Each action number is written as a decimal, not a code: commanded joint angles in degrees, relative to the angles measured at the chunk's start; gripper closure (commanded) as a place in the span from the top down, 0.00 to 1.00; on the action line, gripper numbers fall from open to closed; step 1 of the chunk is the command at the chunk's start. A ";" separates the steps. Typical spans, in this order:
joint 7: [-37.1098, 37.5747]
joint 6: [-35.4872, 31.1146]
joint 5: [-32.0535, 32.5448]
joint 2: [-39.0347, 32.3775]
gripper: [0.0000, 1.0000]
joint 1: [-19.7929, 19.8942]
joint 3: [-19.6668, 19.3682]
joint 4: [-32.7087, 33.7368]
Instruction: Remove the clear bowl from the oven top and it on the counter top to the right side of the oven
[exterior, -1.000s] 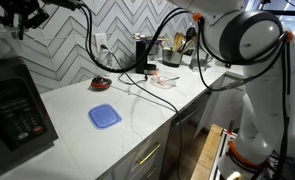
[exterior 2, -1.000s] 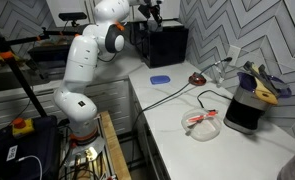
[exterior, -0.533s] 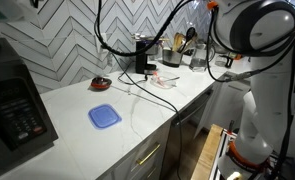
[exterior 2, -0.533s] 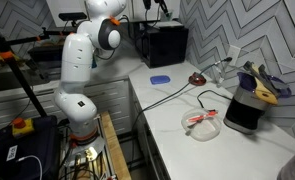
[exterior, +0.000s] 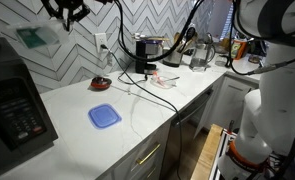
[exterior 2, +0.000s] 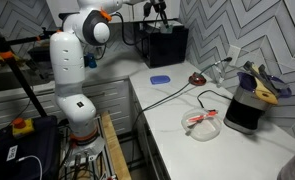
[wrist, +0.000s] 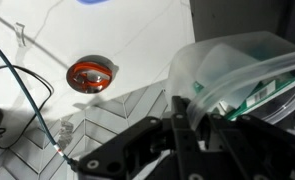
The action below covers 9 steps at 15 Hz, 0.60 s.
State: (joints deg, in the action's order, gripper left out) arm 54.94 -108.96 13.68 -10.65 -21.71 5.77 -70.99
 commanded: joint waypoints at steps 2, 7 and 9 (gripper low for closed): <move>0.41 -3.13 -5.51 6.73 0.02 1.70 -0.34 -16.95; 3.96 -3.97 -6.03 4.76 0.07 4.21 1.02 -17.88; 4.56 -4.28 -6.28 5.65 0.07 4.53 1.00 -19.29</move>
State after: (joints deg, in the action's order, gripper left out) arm 59.37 -113.47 7.15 -4.87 -19.29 4.52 -90.56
